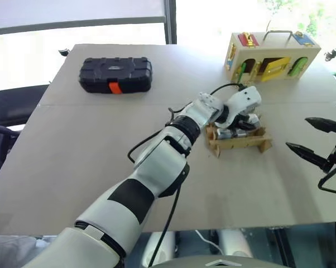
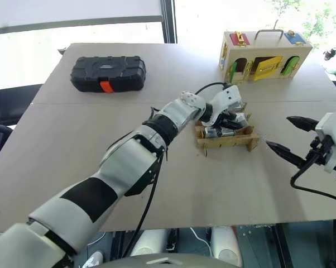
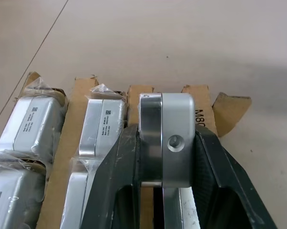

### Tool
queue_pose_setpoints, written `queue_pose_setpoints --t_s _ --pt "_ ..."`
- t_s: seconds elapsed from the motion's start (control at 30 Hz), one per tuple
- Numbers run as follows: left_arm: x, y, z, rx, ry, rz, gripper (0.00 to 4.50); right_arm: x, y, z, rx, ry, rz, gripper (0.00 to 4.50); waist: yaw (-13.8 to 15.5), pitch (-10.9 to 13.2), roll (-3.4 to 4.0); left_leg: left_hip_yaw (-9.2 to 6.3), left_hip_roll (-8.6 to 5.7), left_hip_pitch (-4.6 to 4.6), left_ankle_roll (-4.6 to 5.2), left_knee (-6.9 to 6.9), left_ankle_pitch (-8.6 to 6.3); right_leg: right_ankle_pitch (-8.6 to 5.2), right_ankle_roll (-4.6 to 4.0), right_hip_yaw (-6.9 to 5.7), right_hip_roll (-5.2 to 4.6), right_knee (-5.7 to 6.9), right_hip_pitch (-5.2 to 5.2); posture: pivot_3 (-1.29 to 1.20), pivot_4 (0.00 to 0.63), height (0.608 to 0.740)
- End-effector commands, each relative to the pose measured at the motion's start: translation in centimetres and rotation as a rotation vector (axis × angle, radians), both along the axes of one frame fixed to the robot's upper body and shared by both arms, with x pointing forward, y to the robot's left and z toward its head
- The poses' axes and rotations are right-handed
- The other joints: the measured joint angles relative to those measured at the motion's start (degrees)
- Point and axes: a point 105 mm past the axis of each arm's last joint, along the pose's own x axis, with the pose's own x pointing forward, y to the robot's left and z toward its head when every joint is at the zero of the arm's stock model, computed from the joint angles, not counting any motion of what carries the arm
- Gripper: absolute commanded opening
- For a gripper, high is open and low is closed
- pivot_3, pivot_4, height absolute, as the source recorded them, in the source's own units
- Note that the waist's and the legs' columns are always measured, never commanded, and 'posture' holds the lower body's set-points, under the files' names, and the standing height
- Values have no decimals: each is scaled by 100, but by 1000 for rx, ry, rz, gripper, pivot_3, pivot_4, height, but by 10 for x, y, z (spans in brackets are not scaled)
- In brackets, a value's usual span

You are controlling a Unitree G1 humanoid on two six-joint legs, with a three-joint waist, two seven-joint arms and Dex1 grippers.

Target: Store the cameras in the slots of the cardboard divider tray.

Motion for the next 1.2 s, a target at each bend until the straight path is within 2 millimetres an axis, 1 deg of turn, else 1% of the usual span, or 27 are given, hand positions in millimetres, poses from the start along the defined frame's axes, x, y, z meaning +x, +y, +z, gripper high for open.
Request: queue_pose_setpoints --t_s 0.03,0.17,0.4,0.5,0.57,0.6,0.7,0.73,0.77,0.83,0.9,1.0,1.07,1.13,1.2 --pt "-1 -1 2 59 -33 -32 786 -7 -3 18 -33 -73 -7 4454 -12 0 0 2 0 2 0 0 0 0 0 2 0 0 0 0 150 740" --pt "-4 -8 6 58 -43 -43 786 -8 -4 17 -32 -82 -24 4454 -3 -2 3 -1 -1 6 0 -1 0 0 1 3 11 3 0 0 150 740" --pt "-5 -4 -4 178 -74 -57 786 -9 -4 15 -36 -88 -38 4454 -5 -3 5 2 -1 7 0 0 0 0 1 5 14 4 0 0 150 740" --pt "-3 -5 -3 199 -99 -51 786 -10 -3 14 -36 -89 -41 4454 -4 -3 5 0 -1 7 0 0 0 0 1 5 14 4 0 0 150 740" --pt "-5 -11 4 162 -94 -55 1812 -11 -3 13 -36 -88 -45 4500 -5 -3 5 0 -1 11 0 0 0 0 1 5 14 5 4 0 150 740" --pt "-6 -15 13 115 -80 -49 2034 -12 -3 12 -35 -87 -48 4500 -5 -2 5 2 -1 15 0 0 0 0 1 6 14 5 7 0 150 740" --pt "-10 -23 44 1 -51 -70 3232 -13 -2 10 -32 -83 -53 4500 -3 -1 5 1 0 12 0 0 0 0 1 6 14 7 5 0 150 740" --pt "-11 -23 50 -18 -42 -74 3232 -14 -1 10 -32 -82 -53 4500 -3 -1 4 1 1 12 0 0 0 0 1 6 14 7 5 0 150 740" --pt "-10 -23 64 -86 -23 -69 3232 -14 -1 8 -30 -80 -54 4500 -1 -2 6 -1 0 6 0 1 0 0 1 4 14 6 1 0 150 740" --pt "-6 -14 84 -175 27 -47 3232 -15 0 6 -27 -75 -56 4500 -2 -2 6 0 0 5 0 2 0 0 1 3 13 5 1 0 150 740" --pt "-1 -4 94 -236 54 -26 3232 -15 0 5 -22 -71 -57 4500 -13 -4 9 1 1 6 -1 2 0 0 1 4 13 5 1 0 150 740" --pt "10 14 95 -267 11 12 3232 -12 0 1 -12 -60 -56 4500 -10 -6 12 2 -1 14 -1 -1 1 0 1 6 14 12 2 0 150 740" --pt "14 24 90 -268 -2 27 3232 -10 1 -1 -7 -52 -50 4500 -8 -6 13 3 1 23 -2 -1 1 0 1 7 14 21 6 0 150 740" --pt "15 28 87 -269 -64 10 3232 -6 2 -3 -25 -64 -55 4500 -5 -5 11 7 1 32 -2 1 1 0 1 13 12 36 7 0 150 740" --pt "12 35 86 -313 -24 -3 3232 4 7 -8 -98 -89 -55 4500 -9 -4 11 8 0 35 -2 2 1 0 1 14 9 44 7 0 150 740"
